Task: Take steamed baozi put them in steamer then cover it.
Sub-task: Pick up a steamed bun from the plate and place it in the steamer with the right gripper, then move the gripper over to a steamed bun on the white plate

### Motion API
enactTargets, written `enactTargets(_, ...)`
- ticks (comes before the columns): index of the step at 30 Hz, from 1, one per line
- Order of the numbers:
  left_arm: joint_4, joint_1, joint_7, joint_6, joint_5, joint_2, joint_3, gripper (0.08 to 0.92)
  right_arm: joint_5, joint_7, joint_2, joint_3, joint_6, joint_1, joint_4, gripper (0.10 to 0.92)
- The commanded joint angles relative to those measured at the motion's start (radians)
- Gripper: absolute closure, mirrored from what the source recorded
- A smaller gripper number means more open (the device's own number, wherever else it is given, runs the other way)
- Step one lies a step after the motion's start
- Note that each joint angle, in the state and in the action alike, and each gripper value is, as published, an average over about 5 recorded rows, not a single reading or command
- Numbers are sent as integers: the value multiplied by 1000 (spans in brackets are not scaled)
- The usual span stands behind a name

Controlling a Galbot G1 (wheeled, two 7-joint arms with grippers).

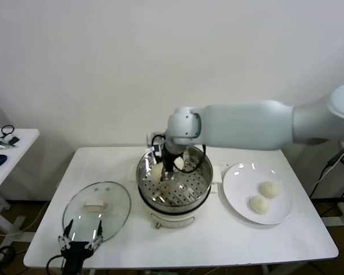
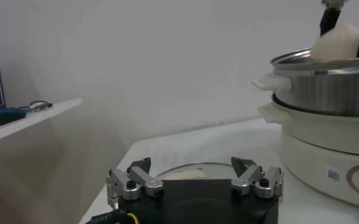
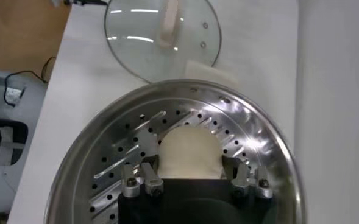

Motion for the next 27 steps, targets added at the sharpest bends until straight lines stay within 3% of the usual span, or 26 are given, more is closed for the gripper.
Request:
enactTargets(1,2,-1,0,0,2,-1,2,177,-44,77,51,32,-27,-137,-85,338)
enactTargets(8,0,7,-6,-5,5,-4,5,177,-42,68,62,38,-22,-133,-114,330)
enactTargets(16,-9,17,-11,-6,10,-3,6,177,-50,11,15,36,11,-59,-69,208)
enactTargets(22,-24,17,-11,21,8,-3,6,177,-62,-202,-159,-73,148,177,6,203)
enactTargets(27,-23,6,-22,58,5,0,0,177,-93,-385,-394,-227,271,370,78,203)
